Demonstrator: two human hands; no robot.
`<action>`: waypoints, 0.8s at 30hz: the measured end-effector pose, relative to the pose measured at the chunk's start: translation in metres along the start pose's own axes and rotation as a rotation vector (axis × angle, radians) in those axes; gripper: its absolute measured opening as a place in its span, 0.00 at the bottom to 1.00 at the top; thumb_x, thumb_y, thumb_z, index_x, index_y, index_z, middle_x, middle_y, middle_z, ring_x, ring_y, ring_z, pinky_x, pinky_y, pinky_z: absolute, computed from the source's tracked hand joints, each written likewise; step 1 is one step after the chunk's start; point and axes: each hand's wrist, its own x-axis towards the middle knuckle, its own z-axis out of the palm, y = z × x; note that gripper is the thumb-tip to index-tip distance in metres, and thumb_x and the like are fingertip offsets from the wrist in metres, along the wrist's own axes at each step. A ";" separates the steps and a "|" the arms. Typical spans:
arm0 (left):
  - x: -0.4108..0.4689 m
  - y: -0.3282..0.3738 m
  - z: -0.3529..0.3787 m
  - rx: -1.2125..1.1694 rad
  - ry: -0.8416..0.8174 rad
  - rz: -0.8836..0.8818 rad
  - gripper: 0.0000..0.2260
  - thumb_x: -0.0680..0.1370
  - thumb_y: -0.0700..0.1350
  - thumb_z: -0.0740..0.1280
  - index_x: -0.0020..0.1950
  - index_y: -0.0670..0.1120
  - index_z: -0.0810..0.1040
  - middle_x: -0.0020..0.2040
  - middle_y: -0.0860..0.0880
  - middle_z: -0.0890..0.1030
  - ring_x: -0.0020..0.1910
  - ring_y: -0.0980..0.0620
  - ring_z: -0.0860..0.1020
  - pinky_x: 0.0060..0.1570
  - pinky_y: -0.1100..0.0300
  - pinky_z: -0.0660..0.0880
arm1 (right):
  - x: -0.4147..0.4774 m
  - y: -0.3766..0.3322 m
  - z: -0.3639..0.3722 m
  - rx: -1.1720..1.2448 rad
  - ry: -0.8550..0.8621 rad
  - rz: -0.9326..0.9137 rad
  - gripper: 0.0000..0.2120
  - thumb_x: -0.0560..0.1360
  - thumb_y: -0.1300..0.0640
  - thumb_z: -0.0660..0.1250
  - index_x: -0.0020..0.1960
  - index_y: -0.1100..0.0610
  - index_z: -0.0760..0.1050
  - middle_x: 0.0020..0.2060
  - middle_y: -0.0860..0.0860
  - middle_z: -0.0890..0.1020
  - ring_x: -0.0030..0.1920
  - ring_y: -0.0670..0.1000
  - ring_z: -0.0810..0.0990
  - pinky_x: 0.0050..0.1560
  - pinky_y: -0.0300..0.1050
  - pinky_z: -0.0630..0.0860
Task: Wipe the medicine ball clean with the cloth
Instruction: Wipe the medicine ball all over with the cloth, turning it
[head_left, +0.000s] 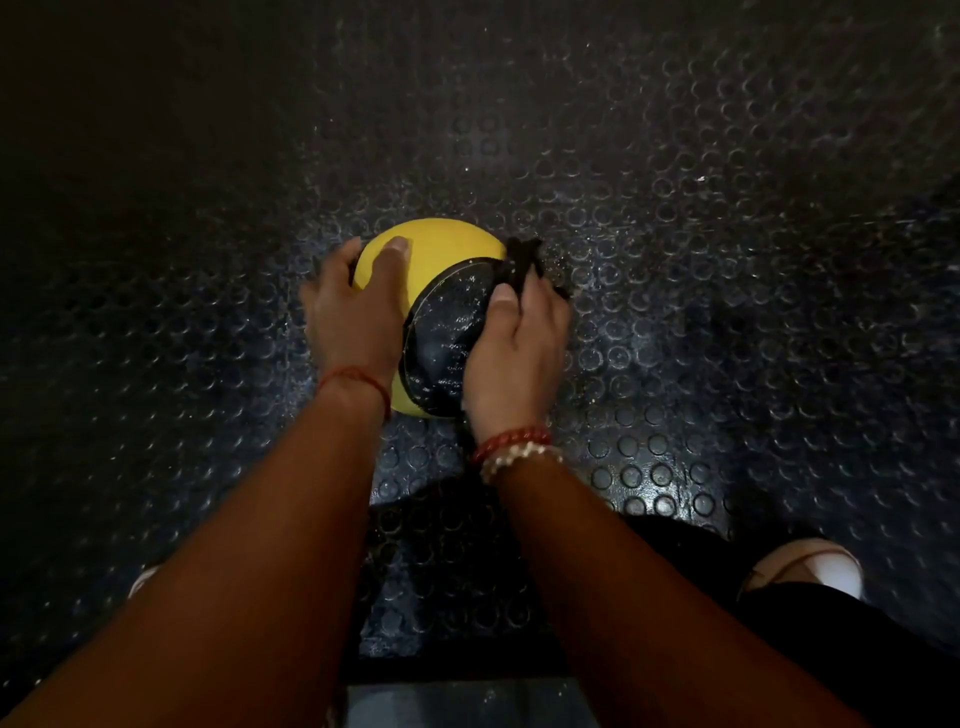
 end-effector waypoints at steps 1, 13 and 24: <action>0.001 0.001 0.000 0.010 -0.002 -0.007 0.22 0.76 0.60 0.67 0.68 0.55 0.75 0.64 0.51 0.67 0.63 0.50 0.72 0.60 0.57 0.68 | -0.010 -0.002 0.002 -0.027 -0.008 -0.077 0.22 0.80 0.46 0.52 0.73 0.48 0.64 0.74 0.47 0.61 0.73 0.52 0.59 0.69 0.53 0.63; -0.002 -0.004 0.007 -0.051 -0.001 0.022 0.22 0.75 0.61 0.66 0.65 0.52 0.77 0.65 0.48 0.73 0.62 0.49 0.75 0.60 0.55 0.73 | 0.036 -0.006 -0.004 -0.208 -0.034 -0.282 0.18 0.79 0.49 0.55 0.65 0.51 0.75 0.62 0.51 0.75 0.59 0.51 0.76 0.56 0.47 0.75; 0.002 -0.003 0.008 -0.043 -0.034 0.032 0.23 0.74 0.62 0.67 0.66 0.53 0.76 0.65 0.50 0.74 0.60 0.53 0.75 0.56 0.60 0.71 | 0.003 0.005 -0.003 -0.037 0.055 -0.056 0.19 0.79 0.49 0.56 0.69 0.49 0.70 0.69 0.48 0.68 0.67 0.51 0.69 0.64 0.53 0.70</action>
